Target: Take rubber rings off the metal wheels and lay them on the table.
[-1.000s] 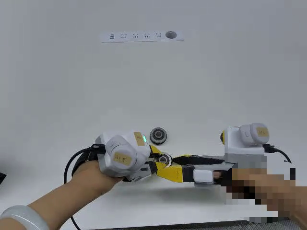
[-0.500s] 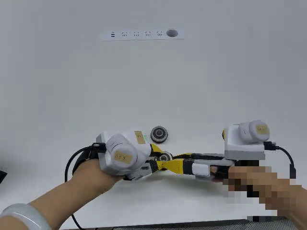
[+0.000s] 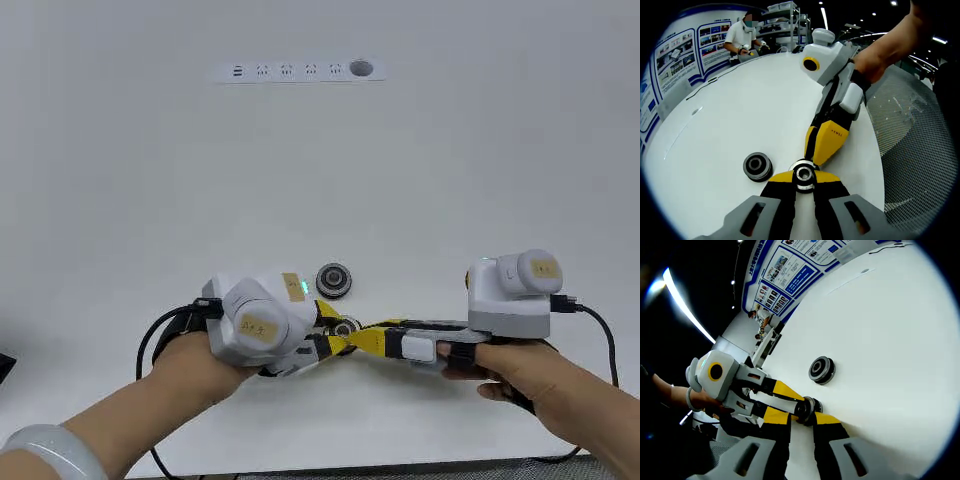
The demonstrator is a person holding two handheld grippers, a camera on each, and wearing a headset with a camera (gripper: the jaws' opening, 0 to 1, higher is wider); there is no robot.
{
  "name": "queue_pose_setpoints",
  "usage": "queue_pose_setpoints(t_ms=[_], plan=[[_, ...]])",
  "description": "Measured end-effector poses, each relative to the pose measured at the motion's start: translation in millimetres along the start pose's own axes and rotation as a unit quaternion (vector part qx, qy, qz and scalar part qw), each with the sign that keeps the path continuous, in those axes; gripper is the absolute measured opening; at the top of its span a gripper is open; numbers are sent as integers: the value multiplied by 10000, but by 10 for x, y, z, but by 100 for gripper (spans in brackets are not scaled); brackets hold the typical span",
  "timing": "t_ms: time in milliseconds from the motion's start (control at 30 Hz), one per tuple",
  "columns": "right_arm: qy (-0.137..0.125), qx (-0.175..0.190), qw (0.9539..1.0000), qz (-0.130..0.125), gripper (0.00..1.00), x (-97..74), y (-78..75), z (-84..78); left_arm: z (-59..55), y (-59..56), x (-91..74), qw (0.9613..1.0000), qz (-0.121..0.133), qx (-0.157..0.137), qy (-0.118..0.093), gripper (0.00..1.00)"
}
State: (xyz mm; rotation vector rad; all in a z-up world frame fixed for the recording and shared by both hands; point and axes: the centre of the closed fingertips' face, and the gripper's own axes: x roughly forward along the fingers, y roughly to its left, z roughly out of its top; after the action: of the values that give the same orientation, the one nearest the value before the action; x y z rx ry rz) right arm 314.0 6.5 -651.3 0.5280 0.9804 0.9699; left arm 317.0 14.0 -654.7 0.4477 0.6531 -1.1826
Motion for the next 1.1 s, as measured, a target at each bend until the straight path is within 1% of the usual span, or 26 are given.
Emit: queue_pose_setpoints(t_ms=[67, 200, 467, 733, 867, 1100], plan=[[2, -10, 10000, -83, 15, 2, -36, -2, 1, -1, -1, 10000, -3, 0, -2, 12], [12, -18, 9999, -172, 10, 6, -68, -2, -2, 0, 1, 10000, -1, -5, -4, 12], [49, -81, 9995, -296, 4, 9, -114, -3, -10, 6, 5, 10000, -2, -4, -6, 12], [48, -108, 9994, -326, 3, 8, -122, -3, -20, 14, 10, 10000, -3, 3, -6, 12], [-5, -101, 9993, -349, 2, 2, -125, 6, -16, 11, 9, 10000, -6, 10, -5, 12], [-20, 8, 9993, -371, 2, 3, -114, 14, -12, 7, 5, 10000, -5, 15, 3, 12]])
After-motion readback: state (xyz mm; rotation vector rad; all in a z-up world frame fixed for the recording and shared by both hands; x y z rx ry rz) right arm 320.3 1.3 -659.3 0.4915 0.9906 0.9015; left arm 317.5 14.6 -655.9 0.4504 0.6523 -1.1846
